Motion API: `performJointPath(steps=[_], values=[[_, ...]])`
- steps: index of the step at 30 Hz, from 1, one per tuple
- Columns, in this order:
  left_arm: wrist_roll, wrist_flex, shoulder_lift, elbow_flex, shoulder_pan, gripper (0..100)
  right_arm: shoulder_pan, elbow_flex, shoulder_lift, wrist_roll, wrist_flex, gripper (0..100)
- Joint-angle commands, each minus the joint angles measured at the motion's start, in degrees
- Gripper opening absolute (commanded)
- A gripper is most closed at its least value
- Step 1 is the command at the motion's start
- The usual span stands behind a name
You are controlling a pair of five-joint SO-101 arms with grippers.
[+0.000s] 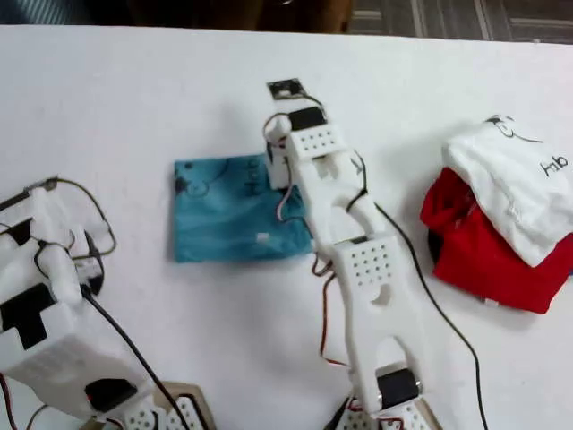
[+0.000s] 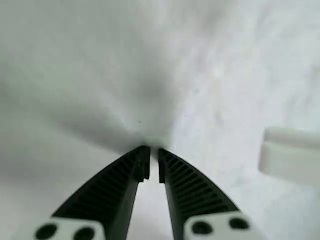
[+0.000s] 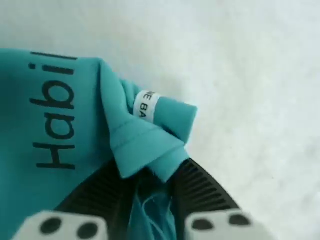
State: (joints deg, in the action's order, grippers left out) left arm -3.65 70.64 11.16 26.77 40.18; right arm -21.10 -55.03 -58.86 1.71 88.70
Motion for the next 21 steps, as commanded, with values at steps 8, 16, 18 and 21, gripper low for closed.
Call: performJointPath(steps=[8, 16, 18, 21], values=[[-0.62, -2.46, -0.88, 0.04, -0.88, 6, 6.2, -21.01, -0.31, 0.09, 10.86, 1.9], [-0.62, -2.46, -0.88, 0.04, -0.88, 6, 10.59, -23.3, 1.01, 0.0, 12.35, 1.9], [-0.62, -2.46, -0.88, 0.04, -0.88, 6, 11.91, -22.86, 2.59, 0.0, 12.53, 1.9], [-0.62, -2.46, -0.88, 0.04, -0.88, 6, 13.85, -22.86, 5.76, 0.0, 12.53, 1.9]])
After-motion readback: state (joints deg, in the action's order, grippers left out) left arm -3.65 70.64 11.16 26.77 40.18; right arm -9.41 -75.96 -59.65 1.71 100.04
